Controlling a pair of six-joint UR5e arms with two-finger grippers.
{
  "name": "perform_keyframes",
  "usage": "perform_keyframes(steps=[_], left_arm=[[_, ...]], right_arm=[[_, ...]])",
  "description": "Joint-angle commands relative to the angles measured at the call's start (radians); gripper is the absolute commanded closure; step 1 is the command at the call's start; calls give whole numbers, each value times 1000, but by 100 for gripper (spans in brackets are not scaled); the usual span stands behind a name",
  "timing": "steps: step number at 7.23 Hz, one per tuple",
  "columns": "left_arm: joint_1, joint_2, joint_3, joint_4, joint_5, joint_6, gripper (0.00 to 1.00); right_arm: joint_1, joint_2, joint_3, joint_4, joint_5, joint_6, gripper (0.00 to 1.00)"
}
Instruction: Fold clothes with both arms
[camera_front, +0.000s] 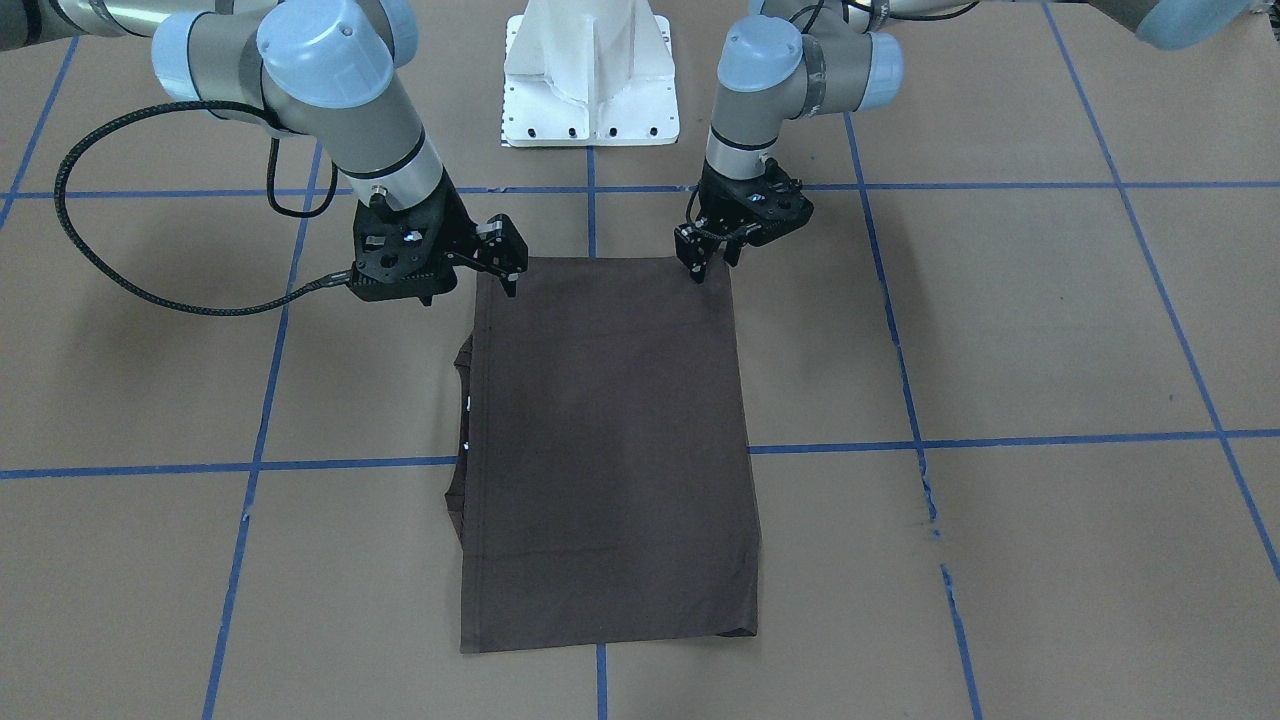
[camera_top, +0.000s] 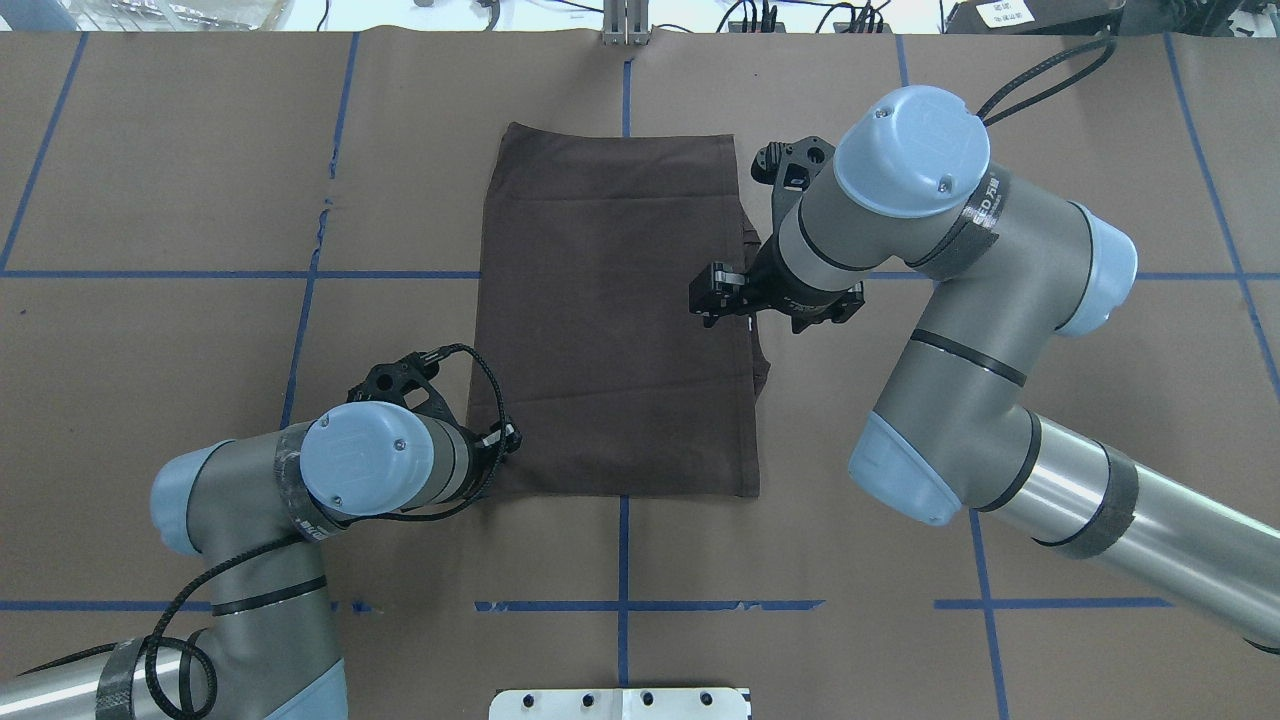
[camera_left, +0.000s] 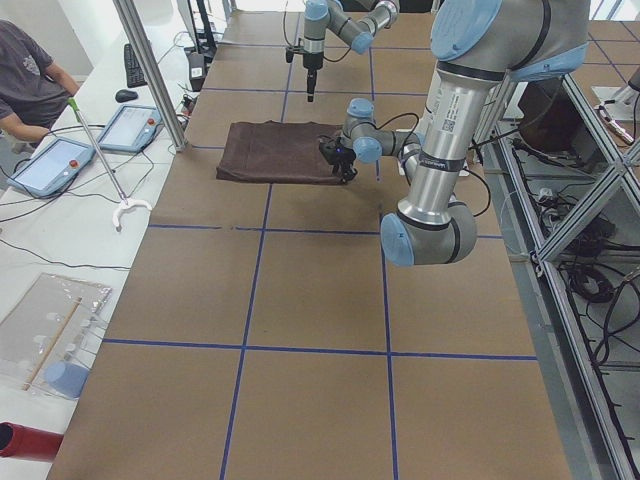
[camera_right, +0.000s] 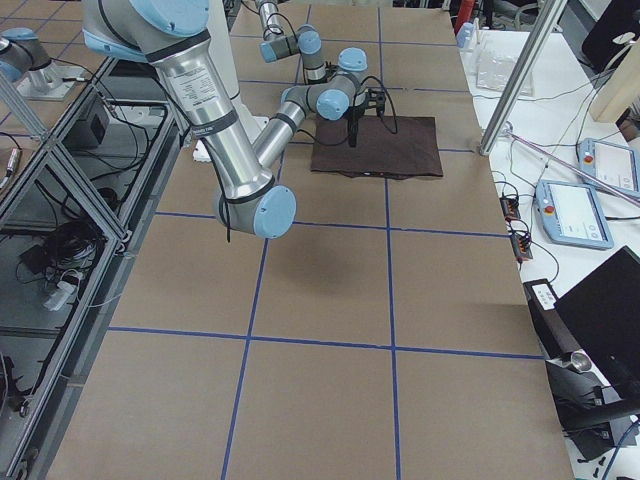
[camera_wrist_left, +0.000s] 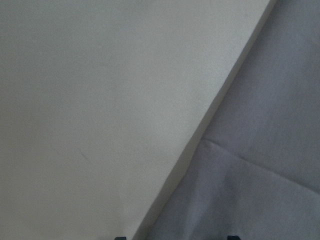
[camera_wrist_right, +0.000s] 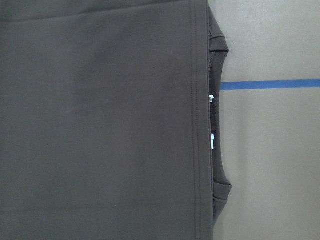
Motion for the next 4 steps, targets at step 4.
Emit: perform_keyframes(steps=[4], left_arm=[[3, 2, -10, 14, 0, 1, 63]], right_arm=[[-1, 1, -5, -8, 0, 0, 0]])
